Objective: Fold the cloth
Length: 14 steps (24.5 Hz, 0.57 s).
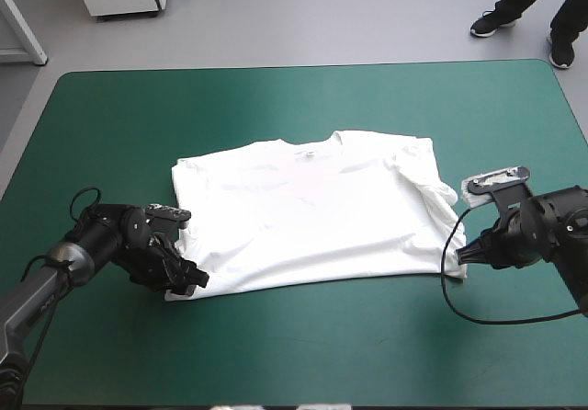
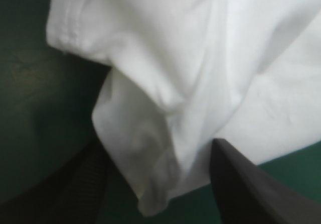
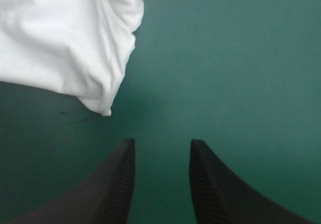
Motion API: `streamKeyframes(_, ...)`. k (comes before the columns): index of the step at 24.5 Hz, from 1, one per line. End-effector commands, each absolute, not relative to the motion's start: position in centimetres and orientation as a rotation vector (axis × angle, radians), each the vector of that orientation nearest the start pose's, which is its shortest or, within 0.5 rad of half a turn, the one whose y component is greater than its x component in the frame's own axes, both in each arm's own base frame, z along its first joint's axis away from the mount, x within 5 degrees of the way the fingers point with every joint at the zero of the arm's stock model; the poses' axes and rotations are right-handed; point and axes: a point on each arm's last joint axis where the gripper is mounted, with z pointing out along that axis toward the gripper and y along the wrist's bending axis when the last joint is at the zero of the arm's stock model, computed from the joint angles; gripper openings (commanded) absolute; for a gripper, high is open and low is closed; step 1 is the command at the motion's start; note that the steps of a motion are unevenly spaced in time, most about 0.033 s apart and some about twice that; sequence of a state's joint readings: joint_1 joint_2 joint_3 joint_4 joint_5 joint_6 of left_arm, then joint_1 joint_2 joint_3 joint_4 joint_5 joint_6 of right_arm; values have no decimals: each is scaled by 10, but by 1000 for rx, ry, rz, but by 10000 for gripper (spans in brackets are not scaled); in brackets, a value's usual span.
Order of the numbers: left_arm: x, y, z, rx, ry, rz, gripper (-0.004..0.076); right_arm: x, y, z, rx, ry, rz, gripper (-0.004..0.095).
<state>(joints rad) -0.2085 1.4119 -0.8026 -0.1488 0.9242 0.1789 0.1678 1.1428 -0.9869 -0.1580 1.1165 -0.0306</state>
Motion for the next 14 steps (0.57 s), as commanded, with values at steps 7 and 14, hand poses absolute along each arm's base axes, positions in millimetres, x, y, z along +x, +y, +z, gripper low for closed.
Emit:
streamKeyframes(7,231,-59,206,481,2991,-159,29,209,27,309,-345,2692,-98,482)
streamKeyframes(14,230,-59,205,505,2999,-158,-9,240,38,274,-366,2791,-6,541)
